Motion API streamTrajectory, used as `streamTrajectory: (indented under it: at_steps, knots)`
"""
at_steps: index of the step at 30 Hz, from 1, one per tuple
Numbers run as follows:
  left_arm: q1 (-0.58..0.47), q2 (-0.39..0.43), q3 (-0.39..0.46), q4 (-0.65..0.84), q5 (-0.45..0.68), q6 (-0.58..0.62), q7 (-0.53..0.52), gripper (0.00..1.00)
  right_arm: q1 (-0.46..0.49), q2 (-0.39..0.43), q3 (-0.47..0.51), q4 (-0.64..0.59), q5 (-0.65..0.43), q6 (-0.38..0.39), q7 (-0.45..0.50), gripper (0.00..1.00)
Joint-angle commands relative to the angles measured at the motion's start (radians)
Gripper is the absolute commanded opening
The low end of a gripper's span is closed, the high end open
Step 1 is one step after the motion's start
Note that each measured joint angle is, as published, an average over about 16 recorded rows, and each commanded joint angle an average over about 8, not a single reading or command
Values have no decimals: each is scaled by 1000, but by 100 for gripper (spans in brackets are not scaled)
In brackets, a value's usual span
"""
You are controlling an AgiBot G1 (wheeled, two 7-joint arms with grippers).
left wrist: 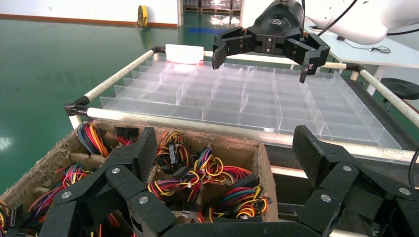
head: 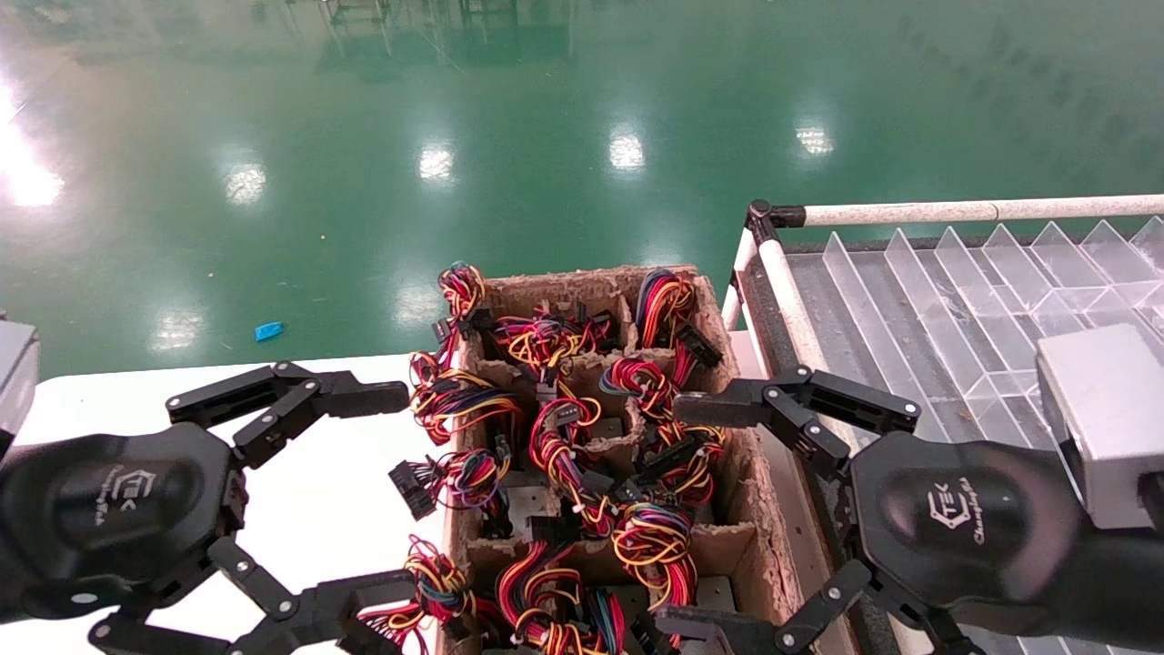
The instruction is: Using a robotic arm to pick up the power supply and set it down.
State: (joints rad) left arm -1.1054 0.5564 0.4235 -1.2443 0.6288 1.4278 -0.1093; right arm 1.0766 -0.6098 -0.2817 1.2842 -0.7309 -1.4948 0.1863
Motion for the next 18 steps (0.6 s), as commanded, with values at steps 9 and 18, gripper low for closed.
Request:
streamTrajectory:
  at_steps: [9, 18]
  knots:
    - [0, 0, 0, 0, 0, 0, 0, 0, 0, 0, 0, 0, 0, 0, 0, 100]
    - [0, 0, 0, 0, 0, 0, 0, 0, 1, 4, 7, 1, -2, 13, -6, 100]
